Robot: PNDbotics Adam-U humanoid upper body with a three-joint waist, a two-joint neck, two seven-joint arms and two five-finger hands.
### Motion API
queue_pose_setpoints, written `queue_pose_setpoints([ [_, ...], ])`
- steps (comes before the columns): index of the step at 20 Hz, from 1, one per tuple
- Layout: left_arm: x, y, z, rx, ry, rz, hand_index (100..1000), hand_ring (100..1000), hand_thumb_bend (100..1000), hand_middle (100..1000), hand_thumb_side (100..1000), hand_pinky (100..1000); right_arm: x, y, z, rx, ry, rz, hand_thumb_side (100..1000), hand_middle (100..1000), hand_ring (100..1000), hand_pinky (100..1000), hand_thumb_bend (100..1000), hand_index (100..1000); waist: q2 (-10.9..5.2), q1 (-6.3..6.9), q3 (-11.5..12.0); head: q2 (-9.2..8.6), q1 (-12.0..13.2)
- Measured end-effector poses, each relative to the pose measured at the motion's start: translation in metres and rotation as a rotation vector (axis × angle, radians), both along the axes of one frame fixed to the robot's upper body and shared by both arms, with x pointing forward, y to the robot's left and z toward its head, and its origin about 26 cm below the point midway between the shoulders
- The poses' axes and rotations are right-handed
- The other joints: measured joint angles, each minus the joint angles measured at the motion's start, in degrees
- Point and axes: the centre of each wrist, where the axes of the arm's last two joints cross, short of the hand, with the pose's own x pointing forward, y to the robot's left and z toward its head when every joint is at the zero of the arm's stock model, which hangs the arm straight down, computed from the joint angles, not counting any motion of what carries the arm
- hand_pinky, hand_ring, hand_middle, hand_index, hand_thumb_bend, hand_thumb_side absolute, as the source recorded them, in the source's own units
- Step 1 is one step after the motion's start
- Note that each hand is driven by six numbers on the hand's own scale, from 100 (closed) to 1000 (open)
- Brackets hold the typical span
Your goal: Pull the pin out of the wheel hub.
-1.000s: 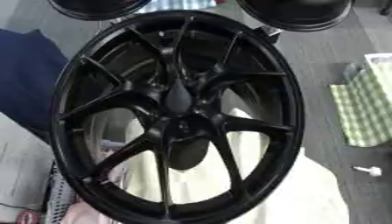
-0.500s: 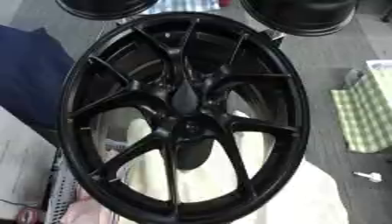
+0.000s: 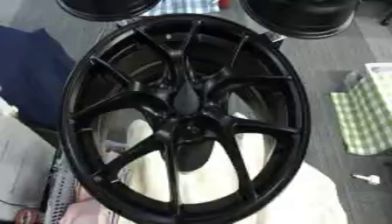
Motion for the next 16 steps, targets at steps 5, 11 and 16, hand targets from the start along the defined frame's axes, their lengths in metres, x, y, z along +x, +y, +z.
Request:
queue_pose_setpoints([
  [5,-0.006,-0.006,0.013,-0.123,-0.157,-0.015,814,757,100,671,636,808,0.000,0.000,0.000,0.001,-0.003,-0.002,457,546,647,608,100,665,0.00,-0.09,0.15,0.09,-0.02],
  [11,-0.044,-0.054,0.013,-0.540,-0.557,-0.164,826,744,100,656,607,805,-0.002,0.001,0.002,0.002,-0.014,-0.007,457,546,646,607,100,665,0.03,-0.09,0.69,0.30,0.07],
  [16,-0.080,-0.103,-0.018,-0.792,-0.673,-0.225,818,752,100,655,582,806,-0.002,0.000,0.003,0.001,-0.028,-0.015,458,547,647,607,100,665,0.09,-0.09,0.84,-0.12,0.22],
])
